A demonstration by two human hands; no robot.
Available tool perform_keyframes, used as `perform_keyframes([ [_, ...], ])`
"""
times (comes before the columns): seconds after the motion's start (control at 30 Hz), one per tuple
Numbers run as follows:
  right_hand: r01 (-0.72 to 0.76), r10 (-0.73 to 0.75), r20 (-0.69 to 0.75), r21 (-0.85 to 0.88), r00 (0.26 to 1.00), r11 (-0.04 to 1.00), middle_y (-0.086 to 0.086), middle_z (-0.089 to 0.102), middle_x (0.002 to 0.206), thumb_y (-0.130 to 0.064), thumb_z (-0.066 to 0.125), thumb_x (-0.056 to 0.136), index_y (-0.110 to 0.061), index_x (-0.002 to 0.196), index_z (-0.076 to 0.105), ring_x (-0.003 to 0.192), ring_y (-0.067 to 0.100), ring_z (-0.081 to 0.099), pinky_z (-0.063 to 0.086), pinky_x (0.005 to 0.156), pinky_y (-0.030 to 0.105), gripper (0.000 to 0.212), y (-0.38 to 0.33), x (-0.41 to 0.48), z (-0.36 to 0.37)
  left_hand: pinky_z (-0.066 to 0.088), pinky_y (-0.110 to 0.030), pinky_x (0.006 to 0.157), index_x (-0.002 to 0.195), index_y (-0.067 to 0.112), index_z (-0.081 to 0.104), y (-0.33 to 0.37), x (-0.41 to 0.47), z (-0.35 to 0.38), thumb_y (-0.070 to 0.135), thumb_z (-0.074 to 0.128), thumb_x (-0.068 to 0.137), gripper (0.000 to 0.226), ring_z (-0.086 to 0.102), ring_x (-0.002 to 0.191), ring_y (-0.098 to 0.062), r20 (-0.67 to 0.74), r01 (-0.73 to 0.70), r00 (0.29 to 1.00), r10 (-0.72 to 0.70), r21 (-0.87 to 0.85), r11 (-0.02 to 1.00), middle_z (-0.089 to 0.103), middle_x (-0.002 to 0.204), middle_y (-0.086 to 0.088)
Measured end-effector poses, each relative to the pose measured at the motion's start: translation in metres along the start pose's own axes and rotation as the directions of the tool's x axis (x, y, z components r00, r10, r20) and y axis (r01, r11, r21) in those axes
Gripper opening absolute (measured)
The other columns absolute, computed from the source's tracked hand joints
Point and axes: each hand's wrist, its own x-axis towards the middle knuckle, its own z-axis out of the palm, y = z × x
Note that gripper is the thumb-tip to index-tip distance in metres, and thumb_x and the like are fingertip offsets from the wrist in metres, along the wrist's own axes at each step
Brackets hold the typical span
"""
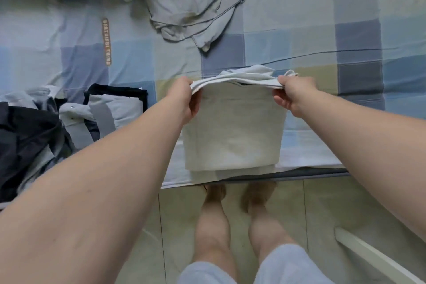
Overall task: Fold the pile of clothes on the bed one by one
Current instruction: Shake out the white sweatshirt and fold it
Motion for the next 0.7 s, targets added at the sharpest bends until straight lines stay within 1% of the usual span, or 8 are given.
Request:
perform_keyframes([
  [0.07,0.125,-0.125,0.006,-0.165,0.992,0.978,0.005,0.066,0.098,-0.010,0.062,0.093,-0.011,0.122,0.064,0.071,0.016,0.063,0.050,0.046,0.022,0.029,0.008,0.036,0.017,0.049,-0.018,0.051,0.100,0.018,0.071,-0.004,0.043,0.016,0.030,0.057,0.089,0.021,0.063,0.064,-0.011,-0.029,-0.091,0.995,0.093,0.049,0.995,0.071,0.082,0.002],
  [0.13,0.356,-0.333,0.137,-0.491,0.933,0.795,0.005,0.066,0.111,-0.014,0.056,0.095,-0.017,0.121,0.066,0.103,0.026,0.064,0.051,0.078,0.027,0.027,0.027,0.070,0.030,0.055,-0.029,0.081,0.119,0.016,0.069,-0.021,0.086,0.026,0.047,0.061,0.074,0.055,0.067,0.101,-0.024,-0.013,-0.273,0.957,0.290,0.293,0.916,0.071,0.114,-0.008],
  [0.2,0.526,-0.394,0.374,-0.740,0.840,0.420,0.004,0.039,0.157,-0.028,0.051,0.099,-0.028,0.140,0.051,0.146,0.027,0.032,0.031,0.113,0.044,0.041,0.053,0.097,0.038,0.034,-0.040,0.115,0.140,0.028,0.054,-0.051,0.119,0.027,0.062,0.056,0.069,0.079,0.039,0.143,-0.025,0.170,-0.423,0.891,0.421,0.648,0.633,0.047,0.153,-0.004],
  [0.23,0.566,-0.399,0.444,-0.777,0.802,0.275,-0.001,0.017,0.167,-0.037,0.048,0.101,-0.033,0.151,0.038,0.154,0.025,0.012,0.017,0.120,0.052,0.051,0.065,0.103,0.036,0.019,-0.046,0.123,0.152,0.036,0.038,-0.065,0.126,0.024,0.067,0.054,0.076,0.083,0.019,0.153,-0.022,0.254,-0.449,0.863,0.438,0.783,0.431,0.025,0.165,0.003],
  [0.3,0.610,-0.475,0.489,-0.781,0.732,0.135,-0.005,-0.003,0.169,-0.048,0.039,0.103,-0.037,0.159,0.017,0.155,0.024,-0.008,0.004,0.122,0.056,0.061,0.084,0.123,0.040,0.000,-0.054,0.122,0.158,0.044,0.008,-0.090,0.150,0.026,0.070,0.047,0.089,0.084,-0.010,0.155,-0.022,0.298,-0.438,0.808,0.508,0.881,0.180,-0.007,0.169,0.013],
  [0.37,0.642,-0.570,0.495,-0.763,0.656,0.077,-0.002,-0.006,0.169,-0.051,0.035,0.102,-0.037,0.160,0.010,0.155,0.027,-0.011,0.005,0.124,0.054,0.064,0.099,0.146,0.046,-0.006,-0.059,0.120,0.158,0.044,-0.005,-0.110,0.174,0.031,0.072,0.041,0.092,0.085,-0.020,0.153,-0.025,0.285,-0.407,0.746,0.602,0.910,0.074,-0.019,0.166,0.013],
  [0.47,0.653,-0.643,0.493,-0.758,0.587,0.014,0.004,-0.005,0.169,-0.052,0.032,0.100,-0.033,0.161,0.008,0.155,0.032,-0.009,0.011,0.123,0.056,0.068,0.115,0.168,0.053,-0.007,-0.060,0.120,0.157,0.040,-0.010,-0.126,0.197,0.037,0.072,0.038,0.092,0.087,-0.022,0.152,-0.030,0.248,-0.362,0.688,0.682,0.932,0.026,-0.022,0.166,0.009],
  [0.7,0.648,-0.505,0.530,-0.758,0.681,0.077,0.003,-0.016,0.168,-0.054,0.042,0.099,-0.033,0.161,0.001,0.154,0.029,-0.016,0.006,0.125,0.052,0.077,0.088,0.143,0.042,0.001,-0.059,0.122,0.158,0.040,-0.008,-0.100,0.165,0.038,0.064,0.053,0.091,0.094,-0.016,0.153,-0.031,0.249,-0.346,0.774,0.582,0.936,0.060,-0.022,0.166,0.006],
])
